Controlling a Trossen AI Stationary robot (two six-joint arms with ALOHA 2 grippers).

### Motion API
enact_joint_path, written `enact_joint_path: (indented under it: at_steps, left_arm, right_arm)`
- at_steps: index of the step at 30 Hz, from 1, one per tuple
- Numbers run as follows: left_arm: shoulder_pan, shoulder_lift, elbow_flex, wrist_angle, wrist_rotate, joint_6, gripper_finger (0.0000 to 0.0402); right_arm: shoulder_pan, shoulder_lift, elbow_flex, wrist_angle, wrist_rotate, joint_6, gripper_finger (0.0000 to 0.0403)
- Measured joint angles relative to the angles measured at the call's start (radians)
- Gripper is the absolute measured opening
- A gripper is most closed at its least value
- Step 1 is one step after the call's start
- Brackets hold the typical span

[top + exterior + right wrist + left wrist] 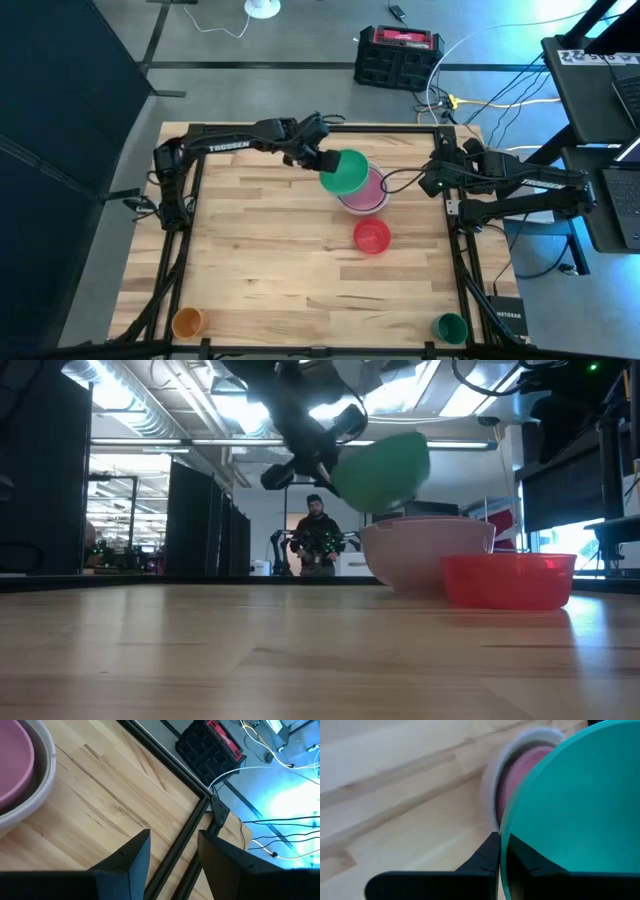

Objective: Nest bowls inside each other
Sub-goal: Stack the teal bowl on top of the pink bowl

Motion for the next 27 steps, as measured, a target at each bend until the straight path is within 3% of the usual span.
enact_joint_path:
  at_steps: [14, 27]
  left_arm:
    - [-0.027, 0.127, 0.088, 0.018, 0.022, 0.004, 0.0]
    - [-0.026, 0.162, 0.089, 0.091, 0.005, 0.01, 0.0]
  right_arm:
    - [0.0, 0.0, 0.0, 0.004, -0.032, -0.002, 0.0149]
    - [0.0, 0.0, 0.0, 0.029, -0.038, -0.003, 0.0149]
